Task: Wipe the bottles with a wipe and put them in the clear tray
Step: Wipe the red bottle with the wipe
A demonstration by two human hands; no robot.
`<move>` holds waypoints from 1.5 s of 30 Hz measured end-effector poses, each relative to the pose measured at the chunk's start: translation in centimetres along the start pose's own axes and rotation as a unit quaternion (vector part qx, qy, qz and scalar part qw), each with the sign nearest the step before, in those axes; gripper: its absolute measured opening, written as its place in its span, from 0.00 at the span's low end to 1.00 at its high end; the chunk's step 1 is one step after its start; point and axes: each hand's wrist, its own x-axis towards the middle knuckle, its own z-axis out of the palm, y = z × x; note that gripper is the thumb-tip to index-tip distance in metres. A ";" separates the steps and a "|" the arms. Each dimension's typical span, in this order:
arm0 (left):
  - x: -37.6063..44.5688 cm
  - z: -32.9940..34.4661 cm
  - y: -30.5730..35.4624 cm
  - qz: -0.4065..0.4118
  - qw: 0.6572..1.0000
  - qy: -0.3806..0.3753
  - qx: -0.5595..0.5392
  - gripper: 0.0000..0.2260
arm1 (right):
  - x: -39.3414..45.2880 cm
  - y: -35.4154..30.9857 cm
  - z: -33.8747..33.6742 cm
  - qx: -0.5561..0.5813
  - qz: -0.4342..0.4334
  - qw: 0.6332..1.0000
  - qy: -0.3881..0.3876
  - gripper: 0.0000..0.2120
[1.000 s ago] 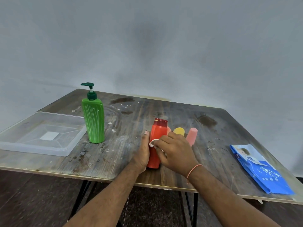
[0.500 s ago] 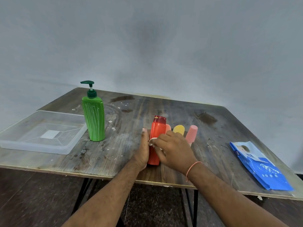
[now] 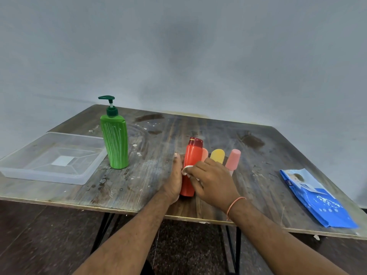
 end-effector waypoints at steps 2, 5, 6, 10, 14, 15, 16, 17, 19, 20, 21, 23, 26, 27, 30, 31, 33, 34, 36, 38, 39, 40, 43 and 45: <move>0.0 -0.1 0.0 -0.008 1.000 0.009 0.014 0.34 | -1.4 -0.5 0.4 0.006 -0.027 0.999 -0.019 0.07; 0.1 -0.1 -0.1 -0.021 1.000 0.011 0.018 0.33 | -2.6 -0.6 0.6 -0.006 -0.049 0.998 -0.030 0.07; 0.1 -0.1 -0.1 -0.025 0.999 0.010 0.017 0.33 | -2.5 -0.6 0.6 -0.016 -0.050 0.998 -0.028 0.07; 0.5 -0.3 -0.6 -0.045 0.999 0.009 0.013 0.34 | -1.3 -0.1 0.4 -0.033 -0.013 0.999 0.003 0.07; 1.1 -1.0 -1.1 -0.068 0.997 0.024 0.017 0.33 | -1.4 -0.5 0.8 -0.020 -0.001 1.000 0.004 0.06; 1.2 -1.1 -1.2 -0.082 0.996 0.026 0.013 0.33 | -1.8 -0.7 1.1 -0.011 -0.008 1.000 -0.001 0.06; 1.3 -1.3 -1.2 -0.095 0.995 0.024 0.004 0.34 | -2.3 -0.8 1.3 -0.002 -0.021 1.000 -0.008 0.06; 1.4 -1.4 -1.3 -0.103 0.994 0.021 -0.010 0.36 | -2.9 -0.9 1.6 0.004 -0.038 0.999 -0.015 0.07; 1.6 -1.5 -1.4 -0.107 0.993 0.017 -0.046 0.37 | -4.0 -0.9 1.9 0.007 -0.068 0.997 -0.026 0.08; 1.6 -1.4 -1.5 -0.106 0.992 0.014 -0.062 0.37 | -4.4 -0.8 1.9 0.002 -0.076 0.997 -0.027 0.08; 1.7 -1.4 -1.6 -0.106 0.991 0.011 -0.076 0.37 | -4.6 -0.7 1.9 -0.004 -0.082 0.996 -0.026 0.08; 1.7 -1.3 -1.6 -0.112 0.989 0.013 -0.094 0.37 | -4.5 -0.6 1.9 -0.017 -0.088 0.996 -0.017 0.08; 1.8 -1.6 -1.7 -0.113 0.991 0.021 -0.073 0.38 | -3.7 -0.9 2.1 -0.010 -0.054 0.998 0.011 0.08; 1.8 -1.8 -1.7 -0.111 0.992 0.025 -0.062 0.38 | -3.5 -1.1 2.2 -0.008 -0.041 0.999 0.019 0.08; 1.7 -1.8 -1.6 -0.115 0.990 0.027 -0.073 0.39 | -3.4 -1.5 2.7 -0.002 -0.047 0.999 0.018 0.07; 1.7 -1.8 -1.6 -0.115 0.989 0.027 -0.090 0.38 | -3.7 -1.5 2.7 0.000 -0.059 0.998 0.012 0.08; 1.6 -1.5 -1.4 -0.112 0.986 0.030 -0.122 0.36 | -4.4 -1.2 2.5 -0.007 -0.077 0.997 0.002 0.08; 1.7 -1.5 -1.4 -0.108 0.985 0.034 -0.133 0.35 | -4.7 -1.1 2.4 -0.010 -0.078 0.997 0.002 0.08; 1.8 -1.5 -1.5 -0.101 0.985 0.037 -0.137 0.35 | -4.9 -0.9 2.1 -0.013 -0.061 0.998 0.011 0.08; 1.9 -1.7 -1.6 -0.098 0.985 0.043 -0.132 0.36 | -4.7 -1.0 2.1 -0.010 -0.028 0.999 0.026 0.08; 1.9 -1.8 -1.6 -0.097 0.986 0.045 -0.127 0.37 | -4.4 -1.2 2.1 -0.003 -0.011 0.999 0.033 0.08; 2.0 -1.9 -1.6 -0.096 0.986 0.046 -0.126 0.38 | -4.2 -1.4 2.3 0.006 0.000 0.999 0.039 0.08; 1.9 -2.0 -1.4 -0.104 0.984 0.038 -0.139 0.37 | -4.0 -1.8 2.8 0.035 -0.003 0.999 0.033 0.08; 1.6 -1.8 -1.2 -0.103 0.982 0.029 -0.156 0.36 | -4.4 -1.7 3.0 0.047 -0.009 0.999 0.021 0.08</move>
